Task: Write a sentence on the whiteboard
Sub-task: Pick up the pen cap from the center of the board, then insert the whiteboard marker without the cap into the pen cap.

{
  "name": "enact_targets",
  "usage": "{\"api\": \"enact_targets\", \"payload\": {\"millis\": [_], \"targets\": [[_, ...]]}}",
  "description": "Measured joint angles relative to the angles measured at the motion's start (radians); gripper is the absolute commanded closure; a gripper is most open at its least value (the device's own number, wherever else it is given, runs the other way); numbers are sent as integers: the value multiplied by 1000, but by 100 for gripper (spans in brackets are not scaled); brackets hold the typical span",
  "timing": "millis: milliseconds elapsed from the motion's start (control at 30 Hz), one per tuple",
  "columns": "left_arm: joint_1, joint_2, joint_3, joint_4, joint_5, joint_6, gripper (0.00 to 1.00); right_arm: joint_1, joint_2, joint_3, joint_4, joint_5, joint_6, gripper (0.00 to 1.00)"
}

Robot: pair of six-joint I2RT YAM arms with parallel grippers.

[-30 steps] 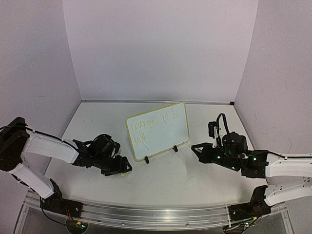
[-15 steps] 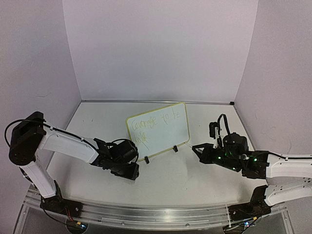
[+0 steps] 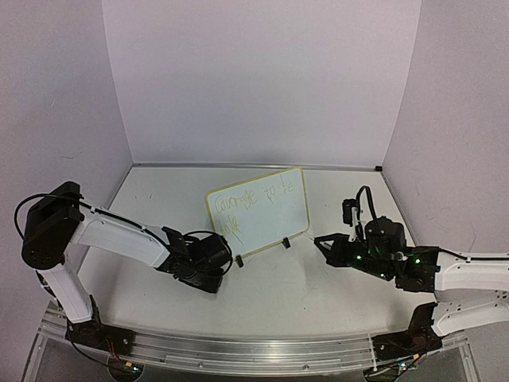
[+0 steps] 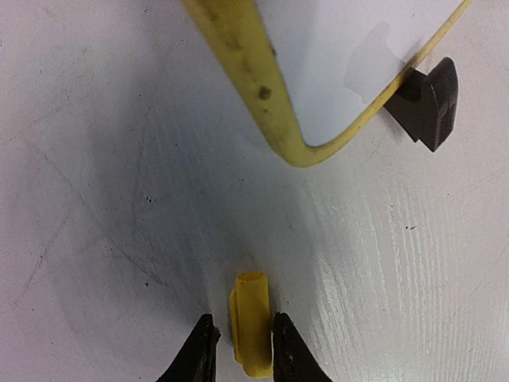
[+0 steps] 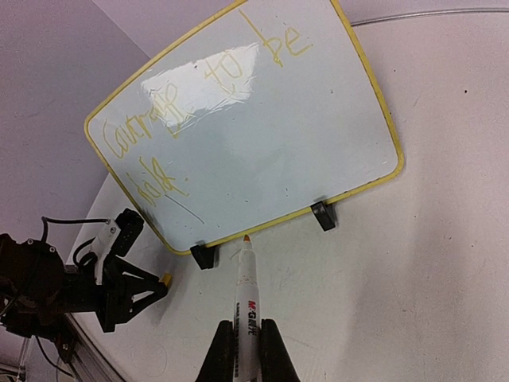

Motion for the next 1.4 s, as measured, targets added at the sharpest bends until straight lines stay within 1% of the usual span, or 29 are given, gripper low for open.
{"api": "enact_targets", "payload": {"millis": [67, 200, 400, 533, 667, 833, 967, 1067, 1167, 1333, 1400], "targets": [[-1, 0, 0, -3, -5, 1, 86, 0, -1, 0, 0, 0, 0, 100], [-1, 1, 0, -7, -10, 2, 90, 0, -2, 0, 0, 1, 0, 100], [-2, 1, 0, -8, -16, -4, 99, 0, -2, 0, 0, 1, 0, 100], [-3, -4, -1, -11, -17, -4, 100, 0, -4, 0, 0, 1, -1, 100], [-3, -33, -20, -26, 4, 27, 100, 0, -23, 0, -5, 12, -5, 100], [-6, -135, -76, -66, 57, 95, 100, 0, -68, 25, -37, 33, -48, 100], [-8, -248, -85, -70, 125, 188, 100, -2, -60, 99, -85, 19, -99, 100], [-8, -300, -65, -85, 161, 252, 100, -16, -42, 171, -119, -20, -140, 100], [-8, -310, -13, -120, 187, 314, 100, -66, -19, 229, -152, -99, -174, 100], [-7, -310, 127, -209, 197, 432, 100, -179, 25, 267, -188, -261, -202, 100], [-6, -310, 193, -236, 195, 481, 100, -199, 46, 277, -200, -311, -208, 100]]}}
